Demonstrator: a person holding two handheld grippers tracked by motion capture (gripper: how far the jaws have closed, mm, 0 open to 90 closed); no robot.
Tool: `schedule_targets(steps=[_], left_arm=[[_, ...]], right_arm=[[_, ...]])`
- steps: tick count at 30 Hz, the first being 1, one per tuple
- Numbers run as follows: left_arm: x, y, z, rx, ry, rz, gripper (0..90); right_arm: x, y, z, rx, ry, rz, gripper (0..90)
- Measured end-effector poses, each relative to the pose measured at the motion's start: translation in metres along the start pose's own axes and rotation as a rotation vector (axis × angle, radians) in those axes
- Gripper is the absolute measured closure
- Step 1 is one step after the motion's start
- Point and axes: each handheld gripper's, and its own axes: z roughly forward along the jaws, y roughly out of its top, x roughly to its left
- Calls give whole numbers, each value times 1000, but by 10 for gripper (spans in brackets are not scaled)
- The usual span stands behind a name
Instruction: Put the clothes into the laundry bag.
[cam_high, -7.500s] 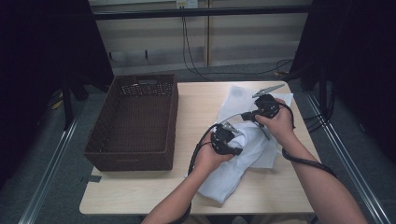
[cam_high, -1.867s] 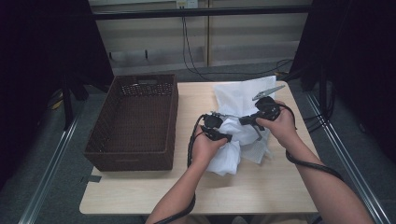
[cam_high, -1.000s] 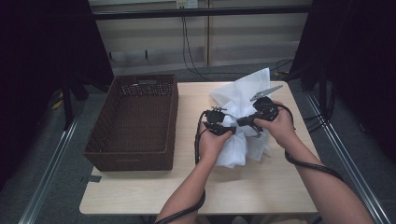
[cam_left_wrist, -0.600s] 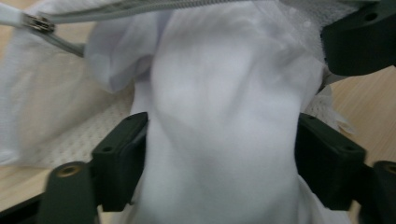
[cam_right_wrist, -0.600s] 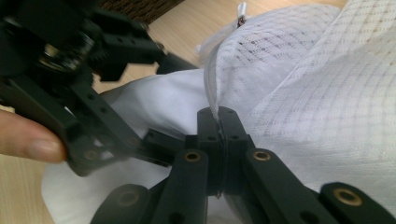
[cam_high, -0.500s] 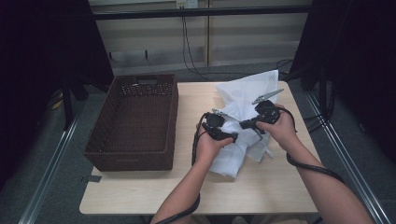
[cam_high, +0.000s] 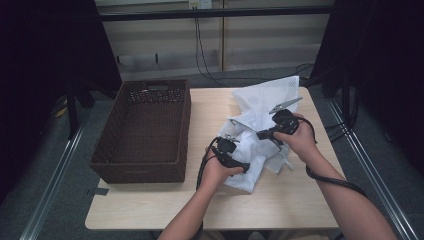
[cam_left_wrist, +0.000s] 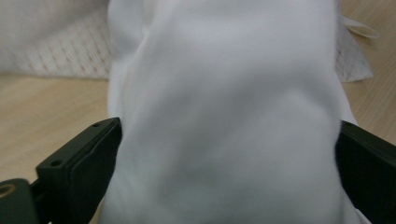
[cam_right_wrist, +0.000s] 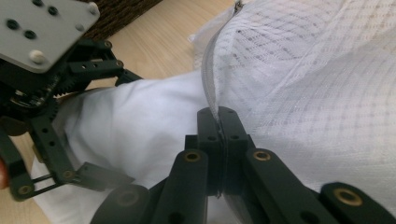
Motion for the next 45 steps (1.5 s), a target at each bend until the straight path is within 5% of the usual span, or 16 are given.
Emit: schedule_targets(steps=[7,9,22,28,45], left_arm=[[-4,6,-8,27,-26,-10,499],[-3,7,-11,18,-52,-37,551],[7,30,-31,-86,-5,-139,586],[3,37,-29,-66,9,-108,586],[-5,50,-15,-106,3,-142,586]], right_arm=[[-2,-2,3,9,0,10,894],[0,-1,4,15,2,7,894],[1,6,-7,-16,20,-8,895],[3,10,-10,-18,16,-17,895],[6,14,-19,-27,49,-22,896]])
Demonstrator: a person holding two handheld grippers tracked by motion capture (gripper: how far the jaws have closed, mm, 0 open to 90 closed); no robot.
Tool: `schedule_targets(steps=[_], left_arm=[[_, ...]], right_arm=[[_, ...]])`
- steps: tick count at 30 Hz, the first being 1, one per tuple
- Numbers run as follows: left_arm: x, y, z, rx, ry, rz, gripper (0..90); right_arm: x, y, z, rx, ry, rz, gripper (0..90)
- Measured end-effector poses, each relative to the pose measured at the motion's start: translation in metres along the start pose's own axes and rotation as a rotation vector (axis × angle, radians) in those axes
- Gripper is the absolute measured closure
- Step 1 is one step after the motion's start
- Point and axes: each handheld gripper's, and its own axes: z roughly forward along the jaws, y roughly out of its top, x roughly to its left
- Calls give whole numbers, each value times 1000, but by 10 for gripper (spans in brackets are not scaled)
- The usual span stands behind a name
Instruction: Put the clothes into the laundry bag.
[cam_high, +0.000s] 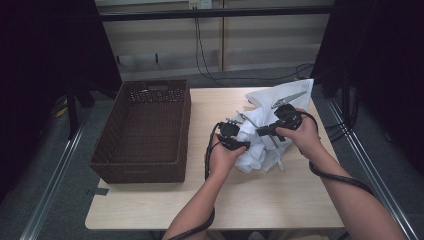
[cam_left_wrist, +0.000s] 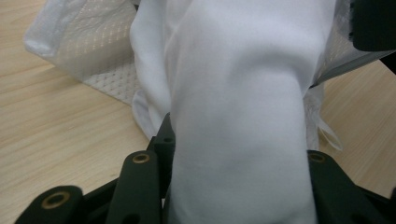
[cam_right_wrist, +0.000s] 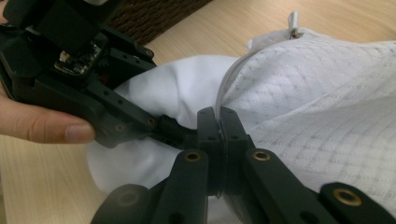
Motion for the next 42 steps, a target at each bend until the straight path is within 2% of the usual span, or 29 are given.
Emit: schedule_targets(steps=[1,3,8,10,13,16,19,23,28,32,34,36,42], left_arm=[[-2,0,1,8,-7,15,585],[-6,-1,4,3,-15,3,582],[-10,-2,10,25,-26,20,580],[-12,-2,13,19,-46,-1,579],[-11,-3,15,16,-61,3,572],[-9,-4,15,25,-73,41,538],[-4,-4,15,25,-95,37,492],[3,-2,10,17,-56,76,353],[8,4,0,12,-42,109,219],[13,15,-11,-44,-38,97,169],[16,22,-18,-73,-16,105,164],[19,29,-22,-61,15,132,164],[32,36,-10,-59,56,136,171]], right_arm=[[0,0,0,0,-1,-1,896],[0,-1,0,6,3,0,896],[-1,-4,2,10,22,0,896],[0,-3,2,5,26,1,896],[0,-3,1,12,23,-7,896],[-1,-5,2,14,21,-8,896],[-3,-8,1,14,12,-5,896],[-5,-11,2,25,-4,-10,895],[-8,-15,4,32,-11,3,894],[-9,-17,4,37,-18,-2,894],[-10,-18,4,40,-21,1,894],[-11,-19,3,40,-21,2,894],[-12,-19,1,41,-22,-2,894]])
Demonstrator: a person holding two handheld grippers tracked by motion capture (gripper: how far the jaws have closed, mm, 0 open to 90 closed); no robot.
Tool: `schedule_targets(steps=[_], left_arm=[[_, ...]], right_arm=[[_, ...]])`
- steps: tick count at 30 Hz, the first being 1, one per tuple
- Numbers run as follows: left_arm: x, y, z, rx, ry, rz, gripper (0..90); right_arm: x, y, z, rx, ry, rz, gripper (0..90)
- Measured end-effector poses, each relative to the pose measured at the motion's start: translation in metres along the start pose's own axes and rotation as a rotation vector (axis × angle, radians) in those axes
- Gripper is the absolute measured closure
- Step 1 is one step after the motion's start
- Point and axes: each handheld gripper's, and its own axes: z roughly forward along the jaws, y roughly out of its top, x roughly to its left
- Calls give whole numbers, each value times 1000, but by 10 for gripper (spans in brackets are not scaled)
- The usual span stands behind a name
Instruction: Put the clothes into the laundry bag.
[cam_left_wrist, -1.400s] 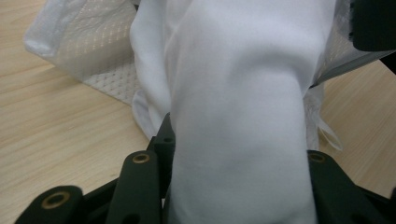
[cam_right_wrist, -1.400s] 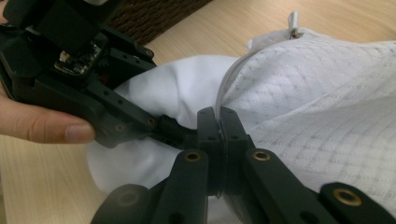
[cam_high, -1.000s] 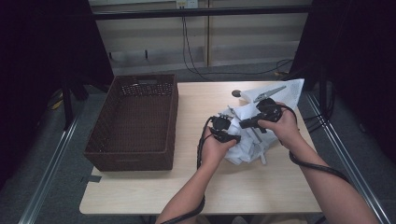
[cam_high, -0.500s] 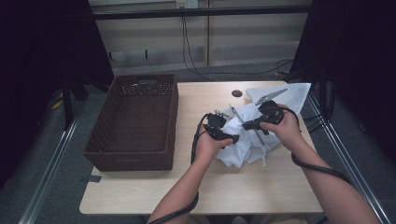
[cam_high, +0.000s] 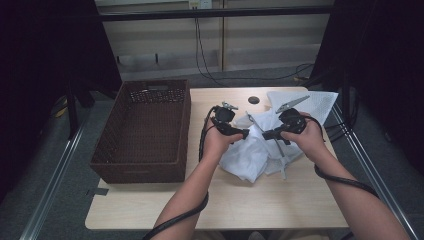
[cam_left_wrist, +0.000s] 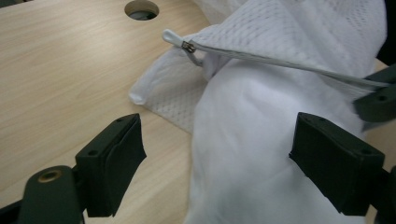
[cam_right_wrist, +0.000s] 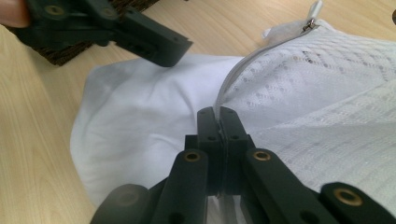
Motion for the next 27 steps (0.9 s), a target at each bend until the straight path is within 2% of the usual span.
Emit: schedule_targets(steps=[6,10,11,13,15,17,18,19,20,22,24,25,27], left_arm=[[16,-4,21,-7,32,-5,199],[25,-5,34,6,44,7,220],[28,-5,37,13,44,22,229],[31,-4,44,12,49,6,238],[35,-2,50,30,55,35,250],[36,0,57,31,49,40,259],[36,1,61,28,52,29,259],[37,3,63,40,55,50,259],[39,4,66,30,57,55,259],[40,7,71,16,44,42,258],[41,11,74,27,58,70,252],[41,13,76,22,58,68,252],[42,15,79,15,35,81,253]], right_arm=[[-1,-2,1,4,6,-6,893],[-3,-5,1,18,-4,-9,893],[-4,-6,1,18,0,-3,893],[-6,-7,0,17,-2,-7,893],[-8,-8,0,16,4,0,893],[-9,-9,-1,20,5,1,892],[-10,-10,-1,19,11,-3,892],[-11,-10,-2,20,7,0,892],[-12,-11,-2,22,7,6,892],[-15,-12,-2,17,9,8,891],[-16,-13,-3,18,13,16,891],[-17,-14,-2,22,11,12,891],[-17,-14,-1,23,12,13,891]])
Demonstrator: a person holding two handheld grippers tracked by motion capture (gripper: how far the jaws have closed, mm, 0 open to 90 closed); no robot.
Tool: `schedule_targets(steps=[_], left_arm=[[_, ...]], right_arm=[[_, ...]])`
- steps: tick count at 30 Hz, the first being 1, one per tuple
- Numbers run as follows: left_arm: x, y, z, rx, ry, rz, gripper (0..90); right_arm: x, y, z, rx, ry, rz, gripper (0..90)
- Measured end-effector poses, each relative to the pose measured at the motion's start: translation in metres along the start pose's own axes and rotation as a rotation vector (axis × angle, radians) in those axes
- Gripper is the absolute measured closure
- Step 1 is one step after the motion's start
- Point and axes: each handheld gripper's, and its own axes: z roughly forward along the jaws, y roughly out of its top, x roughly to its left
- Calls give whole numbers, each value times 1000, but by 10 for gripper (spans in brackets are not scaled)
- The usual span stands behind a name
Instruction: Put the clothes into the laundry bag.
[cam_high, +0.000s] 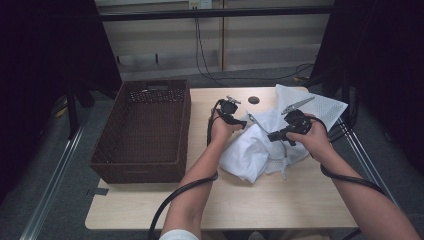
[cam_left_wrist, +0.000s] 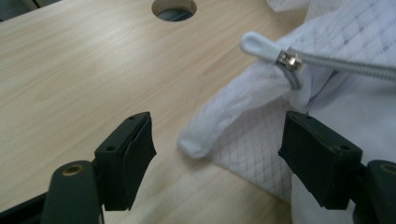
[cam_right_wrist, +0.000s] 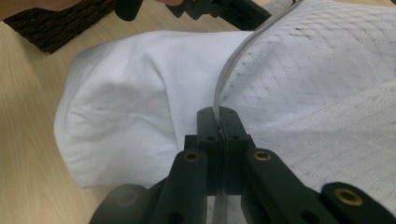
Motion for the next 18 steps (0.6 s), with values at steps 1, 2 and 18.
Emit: schedule_targets(steps=[1,2,18], left_arm=[[0,1,2,3,-3,13,260],[0,2,3,11,-5,41,294],[-8,-6,-10,118,-159,-7,898]], right_arm=[[0,0,0,6,1,0,891],[0,1,0,6,0,-2,891],[-3,3,-1,18,-27,12,888]])
